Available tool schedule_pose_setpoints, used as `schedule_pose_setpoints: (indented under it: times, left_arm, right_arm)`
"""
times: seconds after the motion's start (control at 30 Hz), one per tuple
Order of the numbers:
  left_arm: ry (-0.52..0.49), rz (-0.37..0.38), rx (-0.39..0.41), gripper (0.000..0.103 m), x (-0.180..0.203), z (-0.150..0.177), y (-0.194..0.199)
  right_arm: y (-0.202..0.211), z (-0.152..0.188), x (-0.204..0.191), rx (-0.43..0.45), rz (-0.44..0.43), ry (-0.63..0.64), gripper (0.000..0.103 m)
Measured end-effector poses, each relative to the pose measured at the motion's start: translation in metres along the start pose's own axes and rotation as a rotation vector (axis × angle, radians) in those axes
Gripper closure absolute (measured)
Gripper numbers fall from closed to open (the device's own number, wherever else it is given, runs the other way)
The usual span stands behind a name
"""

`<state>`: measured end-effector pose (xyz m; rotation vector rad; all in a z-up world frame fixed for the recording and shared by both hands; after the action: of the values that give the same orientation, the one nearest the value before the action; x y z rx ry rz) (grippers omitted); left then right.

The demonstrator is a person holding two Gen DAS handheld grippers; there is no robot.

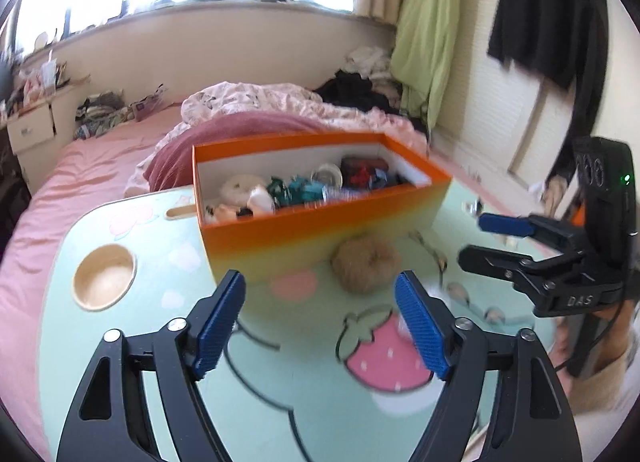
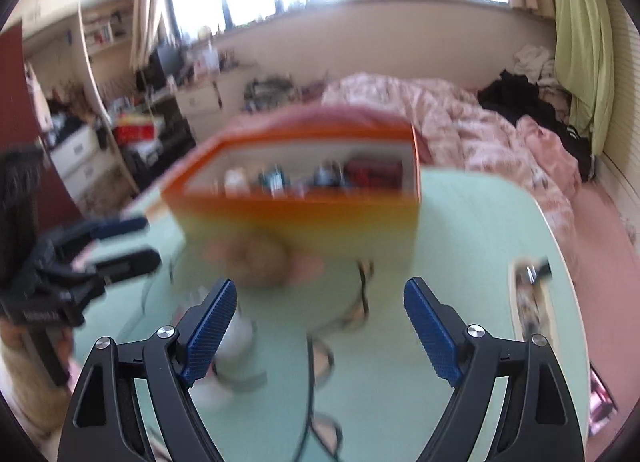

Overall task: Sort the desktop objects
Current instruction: 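Reach the right tool to the plastic-wrapped ball and grasp it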

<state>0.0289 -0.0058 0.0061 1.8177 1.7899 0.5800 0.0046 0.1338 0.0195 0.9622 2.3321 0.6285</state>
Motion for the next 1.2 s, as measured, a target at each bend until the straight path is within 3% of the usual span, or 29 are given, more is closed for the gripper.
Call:
schedule_pose_setpoints:
  times: [0.1,0.17,0.2,0.3,0.4,1.2]
  left_arm:
    - [-0.066,-0.027,-0.059,0.020,0.007,0.015,-0.012]
    - [-0.093,-0.050,-0.128,0.020,0.008,0.027,-0.028]
    - [-0.101,-0.058,-0.178,0.019,0.010,0.032,-0.035]
    - [-0.118,-0.051,-0.177,0.013,0.012,0.034,-0.034]
    - [-0.150,-0.026,-0.186,0.000,0.017,0.037,-0.033]
    - [-0.145,-0.034,-0.186,0.000,0.020,0.036,-0.039]
  right_arm:
    - [-0.002,0.026,-0.001,-0.072,0.013,0.009,0.017]
    - [-0.010,0.045,0.001,-0.153,0.014,0.003,0.012]
    - [-0.010,0.048,-0.002,-0.145,0.049,0.042,0.009]
    - [-0.015,0.053,-0.005,-0.178,0.077,0.065,0.000]
    - [-0.018,0.055,-0.006,-0.165,0.079,0.074,0.000]
    - [-0.019,0.056,-0.006,-0.149,0.086,0.081,0.000]
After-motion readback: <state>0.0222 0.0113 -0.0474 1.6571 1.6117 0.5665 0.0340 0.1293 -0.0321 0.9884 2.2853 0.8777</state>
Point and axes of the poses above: each gripper's, at about its wrist camera, not at the fingertips, and y roughly against the way its jaws point, x to its right, z to its underside, the point moved 6 cm from there along -y, roughly the way its jaws point, and after that the axes turned 15 degrees about -z, right-handed, at the moved point
